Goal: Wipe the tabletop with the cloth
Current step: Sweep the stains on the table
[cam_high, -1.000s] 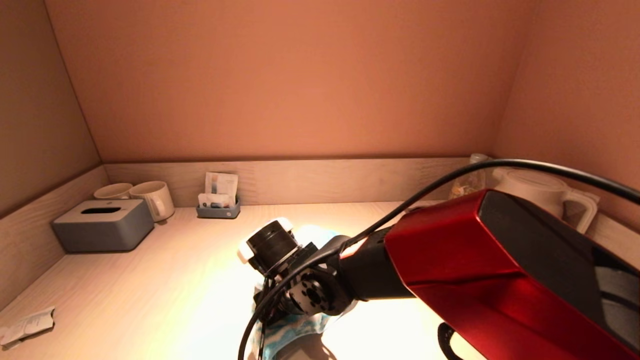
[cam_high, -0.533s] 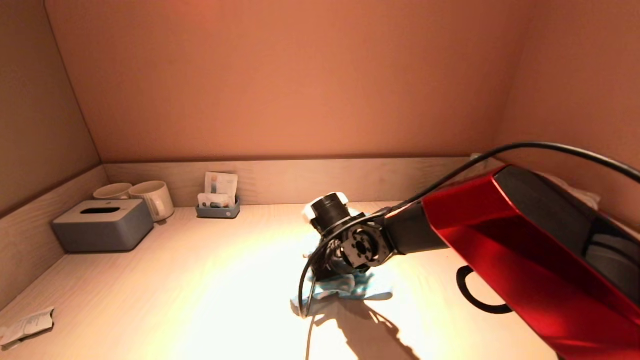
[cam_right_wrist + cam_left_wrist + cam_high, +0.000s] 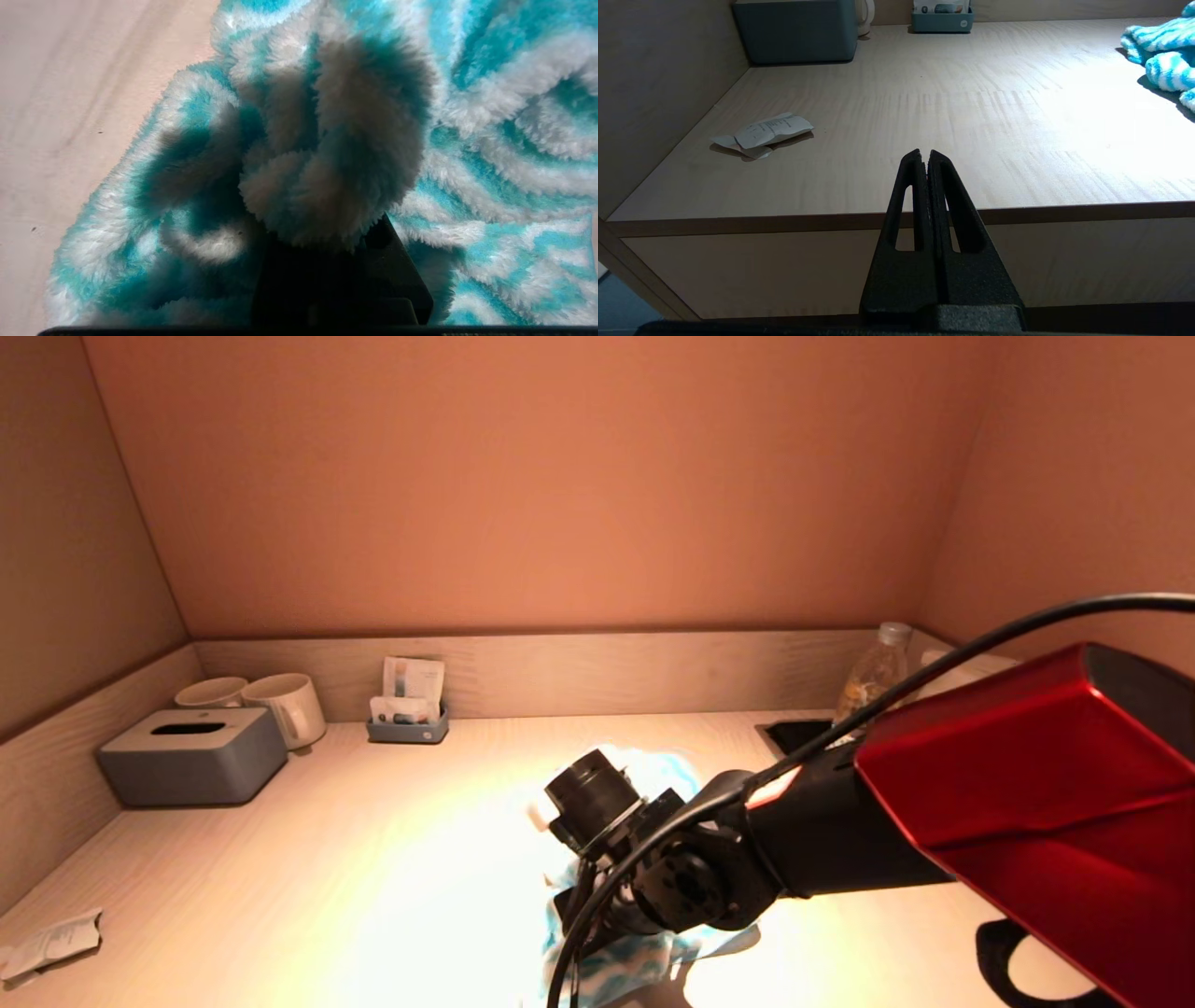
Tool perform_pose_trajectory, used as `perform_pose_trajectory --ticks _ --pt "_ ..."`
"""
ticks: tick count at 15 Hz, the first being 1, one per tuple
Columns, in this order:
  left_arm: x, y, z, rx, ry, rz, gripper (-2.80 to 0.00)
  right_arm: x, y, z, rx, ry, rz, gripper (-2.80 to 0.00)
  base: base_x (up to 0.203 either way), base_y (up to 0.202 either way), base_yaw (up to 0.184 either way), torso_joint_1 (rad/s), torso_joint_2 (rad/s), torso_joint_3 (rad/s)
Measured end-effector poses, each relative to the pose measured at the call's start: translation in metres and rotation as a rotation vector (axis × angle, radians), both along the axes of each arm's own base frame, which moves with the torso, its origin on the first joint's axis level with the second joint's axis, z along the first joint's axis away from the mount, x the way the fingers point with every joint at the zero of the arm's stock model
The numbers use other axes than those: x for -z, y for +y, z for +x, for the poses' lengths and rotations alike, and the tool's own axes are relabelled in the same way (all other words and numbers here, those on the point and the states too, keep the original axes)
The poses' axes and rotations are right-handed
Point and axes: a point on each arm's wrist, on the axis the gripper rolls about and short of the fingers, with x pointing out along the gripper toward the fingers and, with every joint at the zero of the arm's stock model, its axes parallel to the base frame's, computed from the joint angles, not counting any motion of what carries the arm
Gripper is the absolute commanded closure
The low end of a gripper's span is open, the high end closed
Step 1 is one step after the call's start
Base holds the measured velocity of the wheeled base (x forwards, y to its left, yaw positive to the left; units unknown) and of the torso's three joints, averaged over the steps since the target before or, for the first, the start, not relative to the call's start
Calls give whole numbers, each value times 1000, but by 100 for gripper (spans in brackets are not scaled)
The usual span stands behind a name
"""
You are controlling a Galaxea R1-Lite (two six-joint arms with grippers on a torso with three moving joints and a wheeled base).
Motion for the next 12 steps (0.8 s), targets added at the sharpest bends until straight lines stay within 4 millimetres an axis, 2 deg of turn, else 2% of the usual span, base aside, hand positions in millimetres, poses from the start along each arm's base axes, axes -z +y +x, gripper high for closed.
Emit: perform_pose_trajectory --ticks 3,6,9,10,12 --pt "0 0 0 0 0 0 0 -4 18 1 -30 -25 29 0 0 0 0 0 0 0" --pt "0 0 0 0 0 0 0 -8 39 19 -30 -67 73 0 0 0 0 0 0 0" --pt "0 0 0 0 0 0 0 -3 49 40 -6 -91 84 0 0 0 0 0 0 0" --pt "0 0 0 0 0 0 0 1 48 53 22 -101 83 0 0 0 0 0 0 0" --pt "0 0 0 0 0 0 0 11 32 82 108 -104 55 0 0 0 0 0 0 0"
